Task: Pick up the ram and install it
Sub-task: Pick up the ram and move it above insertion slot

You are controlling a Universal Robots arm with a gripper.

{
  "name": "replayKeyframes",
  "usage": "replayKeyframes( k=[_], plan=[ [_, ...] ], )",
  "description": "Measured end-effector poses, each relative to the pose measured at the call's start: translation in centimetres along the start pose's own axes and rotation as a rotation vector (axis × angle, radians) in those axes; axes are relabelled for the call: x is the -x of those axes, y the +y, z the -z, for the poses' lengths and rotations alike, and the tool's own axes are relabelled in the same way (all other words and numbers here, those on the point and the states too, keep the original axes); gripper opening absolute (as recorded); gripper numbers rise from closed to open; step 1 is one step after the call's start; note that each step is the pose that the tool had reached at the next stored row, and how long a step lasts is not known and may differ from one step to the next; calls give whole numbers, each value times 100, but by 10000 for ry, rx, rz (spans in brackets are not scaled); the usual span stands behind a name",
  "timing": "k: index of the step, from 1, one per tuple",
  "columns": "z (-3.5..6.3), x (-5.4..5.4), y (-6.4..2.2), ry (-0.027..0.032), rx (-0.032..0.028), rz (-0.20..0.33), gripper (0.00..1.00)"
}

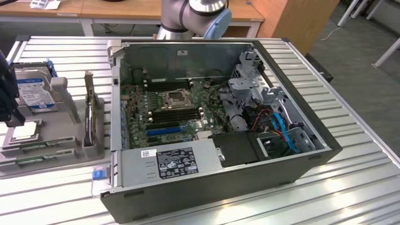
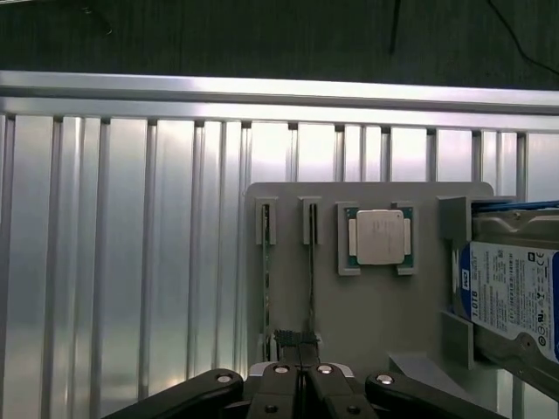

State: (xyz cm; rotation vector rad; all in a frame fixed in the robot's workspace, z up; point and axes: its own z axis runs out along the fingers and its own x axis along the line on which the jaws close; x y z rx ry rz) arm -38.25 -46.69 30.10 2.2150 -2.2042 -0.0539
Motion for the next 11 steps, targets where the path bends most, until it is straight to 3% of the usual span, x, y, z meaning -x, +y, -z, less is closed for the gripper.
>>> replayKeyframes(
  k=[11],
  plan=[
    [-200,-3,-7,-2,-2,0,11]
  ],
)
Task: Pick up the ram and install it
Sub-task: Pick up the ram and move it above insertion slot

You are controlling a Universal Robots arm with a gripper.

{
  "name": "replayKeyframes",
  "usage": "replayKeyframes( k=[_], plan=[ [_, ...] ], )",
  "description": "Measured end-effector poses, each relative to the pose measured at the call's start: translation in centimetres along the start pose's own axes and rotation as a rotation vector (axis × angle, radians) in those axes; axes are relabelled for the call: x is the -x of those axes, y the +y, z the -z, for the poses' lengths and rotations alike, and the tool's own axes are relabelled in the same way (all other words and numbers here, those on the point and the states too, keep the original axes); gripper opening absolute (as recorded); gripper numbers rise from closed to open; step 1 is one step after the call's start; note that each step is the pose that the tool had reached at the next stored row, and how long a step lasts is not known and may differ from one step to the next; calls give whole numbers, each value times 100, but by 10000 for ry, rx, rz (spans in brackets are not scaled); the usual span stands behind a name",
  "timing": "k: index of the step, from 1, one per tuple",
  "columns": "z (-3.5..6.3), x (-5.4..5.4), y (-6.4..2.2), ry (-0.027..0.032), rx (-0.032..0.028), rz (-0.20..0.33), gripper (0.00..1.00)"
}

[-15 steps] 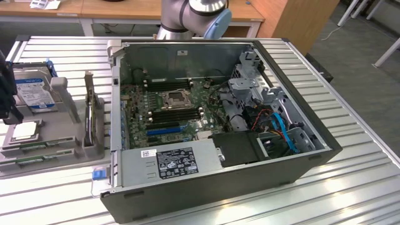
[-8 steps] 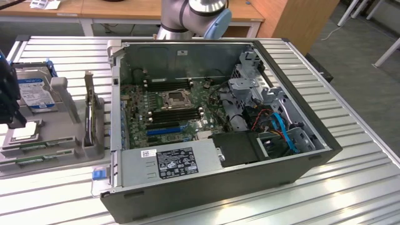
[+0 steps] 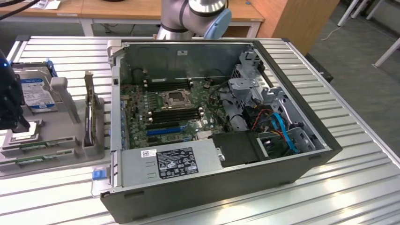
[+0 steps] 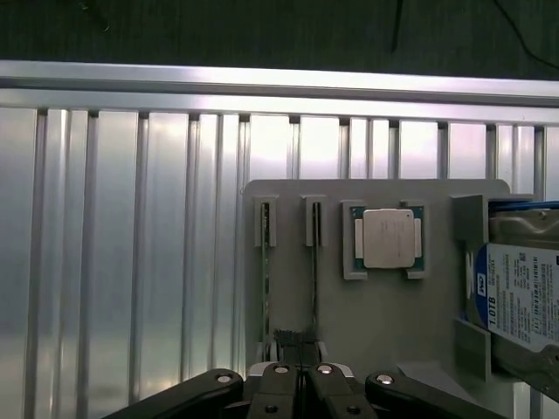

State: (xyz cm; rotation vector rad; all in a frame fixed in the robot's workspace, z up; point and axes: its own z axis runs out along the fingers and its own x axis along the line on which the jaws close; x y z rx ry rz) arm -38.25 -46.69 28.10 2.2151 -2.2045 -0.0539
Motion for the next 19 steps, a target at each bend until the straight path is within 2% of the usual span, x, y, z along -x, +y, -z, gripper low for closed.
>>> replayKeyframes(
  k=[2,3,4,6,7,8,19],
  plan=[
    [-36,-1,-1,2,2,0,11],
    [-55,-1,-2,1,2,0,16],
    [-73,-1,-2,1,2,0,16],
    [-108,-2,-4,2,2,1,29],
    [-126,-2,-4,2,3,1,29],
    [-145,-2,-5,2,2,0,36],
    [-345,-9,-12,1,2,0,36]
  ],
)
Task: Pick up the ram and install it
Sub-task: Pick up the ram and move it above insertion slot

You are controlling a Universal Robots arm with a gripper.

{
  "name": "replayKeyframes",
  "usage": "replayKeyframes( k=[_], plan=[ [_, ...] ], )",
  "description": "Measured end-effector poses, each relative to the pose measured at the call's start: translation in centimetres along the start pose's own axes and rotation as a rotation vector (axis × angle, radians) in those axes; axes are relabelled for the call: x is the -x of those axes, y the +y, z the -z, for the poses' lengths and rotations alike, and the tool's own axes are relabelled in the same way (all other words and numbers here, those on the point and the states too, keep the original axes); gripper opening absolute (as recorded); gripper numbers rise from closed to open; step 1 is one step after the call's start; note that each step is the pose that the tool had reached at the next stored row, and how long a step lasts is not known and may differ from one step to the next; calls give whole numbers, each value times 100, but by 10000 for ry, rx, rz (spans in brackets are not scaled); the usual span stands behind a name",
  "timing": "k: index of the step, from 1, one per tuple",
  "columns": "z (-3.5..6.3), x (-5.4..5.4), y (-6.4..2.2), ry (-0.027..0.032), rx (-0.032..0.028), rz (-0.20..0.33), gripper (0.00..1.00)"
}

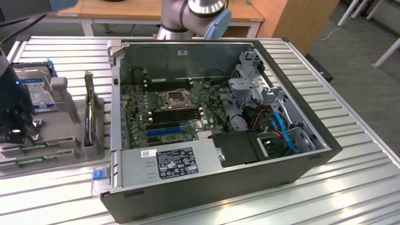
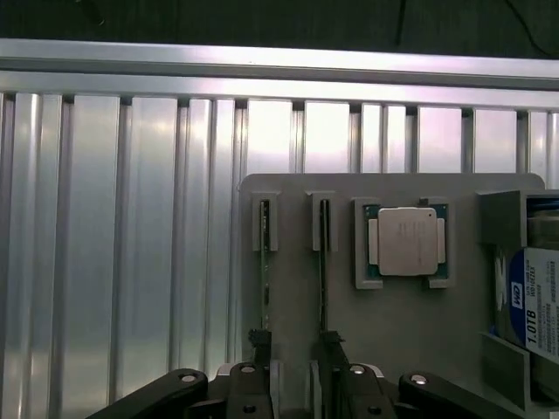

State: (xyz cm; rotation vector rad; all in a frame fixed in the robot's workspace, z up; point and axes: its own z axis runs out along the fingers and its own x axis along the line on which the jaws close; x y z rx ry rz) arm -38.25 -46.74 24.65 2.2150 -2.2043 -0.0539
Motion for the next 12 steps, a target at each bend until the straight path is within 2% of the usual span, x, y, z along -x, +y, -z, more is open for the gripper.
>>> replayKeyframes(
  k=[3,6,12],
  plan=[
    [-46,-5,-2,7,-2,0,36],
    [-47,-13,-2,12,-1,0,36],
    [-47,-155,-1,12,-1,0,36]
  ],
)
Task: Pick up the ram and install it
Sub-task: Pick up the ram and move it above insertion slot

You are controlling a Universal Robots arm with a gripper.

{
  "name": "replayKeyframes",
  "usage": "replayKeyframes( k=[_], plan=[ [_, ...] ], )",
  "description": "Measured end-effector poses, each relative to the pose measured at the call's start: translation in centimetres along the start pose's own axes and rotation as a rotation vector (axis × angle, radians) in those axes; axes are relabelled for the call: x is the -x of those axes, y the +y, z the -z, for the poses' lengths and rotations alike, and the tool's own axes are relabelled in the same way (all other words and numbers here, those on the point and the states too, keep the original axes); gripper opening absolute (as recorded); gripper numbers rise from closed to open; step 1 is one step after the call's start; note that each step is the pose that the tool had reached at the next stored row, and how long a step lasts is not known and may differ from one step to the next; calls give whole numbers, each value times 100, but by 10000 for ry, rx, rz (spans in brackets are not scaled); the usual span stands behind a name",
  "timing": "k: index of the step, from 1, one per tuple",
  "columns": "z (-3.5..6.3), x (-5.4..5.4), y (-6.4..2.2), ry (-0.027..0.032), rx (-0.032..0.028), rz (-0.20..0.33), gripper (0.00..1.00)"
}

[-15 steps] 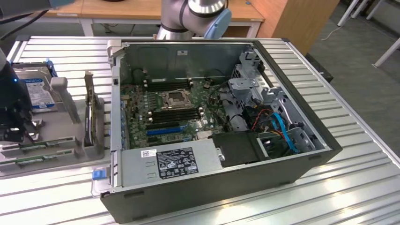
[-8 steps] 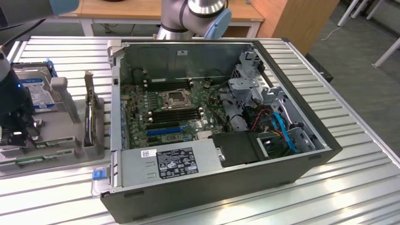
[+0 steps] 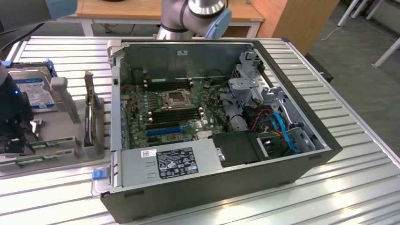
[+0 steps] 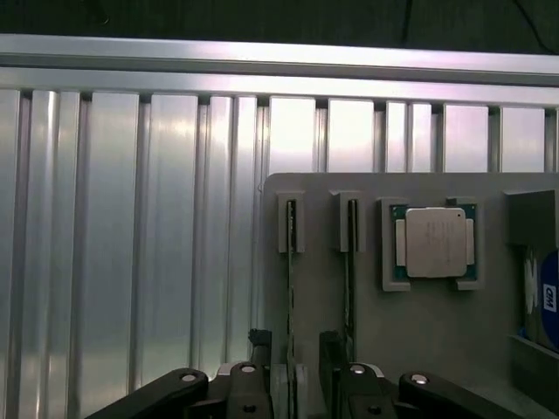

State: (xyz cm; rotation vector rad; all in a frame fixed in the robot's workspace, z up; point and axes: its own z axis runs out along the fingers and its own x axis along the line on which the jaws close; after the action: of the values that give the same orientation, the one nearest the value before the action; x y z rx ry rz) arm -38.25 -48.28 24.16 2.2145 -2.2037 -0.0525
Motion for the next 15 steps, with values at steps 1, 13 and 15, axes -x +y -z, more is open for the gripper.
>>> replayKeyframes(
  k=[1,13,15],
  plan=[
    [-1,0,0,0,-1,0,36],
    [-209,-14,-7,-1,-6,0,36],
    [-245,-18,-8,0,-6,0,36]
  ],
)
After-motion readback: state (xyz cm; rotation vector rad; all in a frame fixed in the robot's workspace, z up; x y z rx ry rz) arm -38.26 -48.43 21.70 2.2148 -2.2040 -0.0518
